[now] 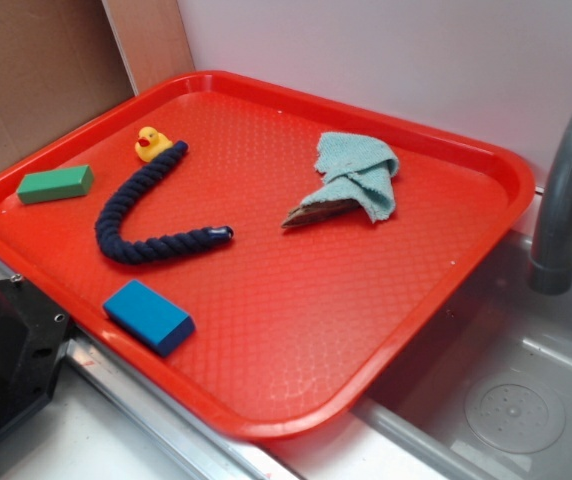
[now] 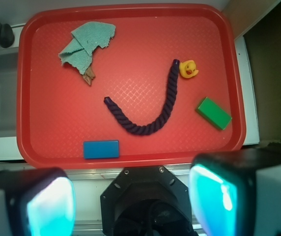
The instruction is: Grab the green block.
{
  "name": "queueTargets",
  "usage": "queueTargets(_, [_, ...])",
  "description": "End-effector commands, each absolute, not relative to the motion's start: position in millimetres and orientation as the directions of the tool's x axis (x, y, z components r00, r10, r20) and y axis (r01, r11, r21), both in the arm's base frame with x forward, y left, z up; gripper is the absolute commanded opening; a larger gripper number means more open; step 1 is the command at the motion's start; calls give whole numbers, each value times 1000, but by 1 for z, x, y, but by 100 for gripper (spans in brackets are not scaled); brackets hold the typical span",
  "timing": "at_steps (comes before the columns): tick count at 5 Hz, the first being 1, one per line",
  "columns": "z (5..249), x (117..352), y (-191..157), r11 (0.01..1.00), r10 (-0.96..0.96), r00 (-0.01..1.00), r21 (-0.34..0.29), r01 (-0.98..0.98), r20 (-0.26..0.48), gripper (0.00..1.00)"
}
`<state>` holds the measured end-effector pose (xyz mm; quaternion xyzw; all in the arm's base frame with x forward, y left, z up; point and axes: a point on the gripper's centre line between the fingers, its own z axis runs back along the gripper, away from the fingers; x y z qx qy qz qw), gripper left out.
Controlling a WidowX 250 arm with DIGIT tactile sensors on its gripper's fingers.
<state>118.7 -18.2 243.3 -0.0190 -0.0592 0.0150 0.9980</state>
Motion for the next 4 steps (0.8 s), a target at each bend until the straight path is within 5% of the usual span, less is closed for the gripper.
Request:
queueTargets(1, [243, 119, -18, 999, 32, 993, -40, -28, 118, 100])
queueTargets(2, [202, 140, 19, 993, -106, 982, -38, 114, 159, 100])
queueTargets(4, [143, 176, 67, 917, -395, 916, -20, 397, 75, 100])
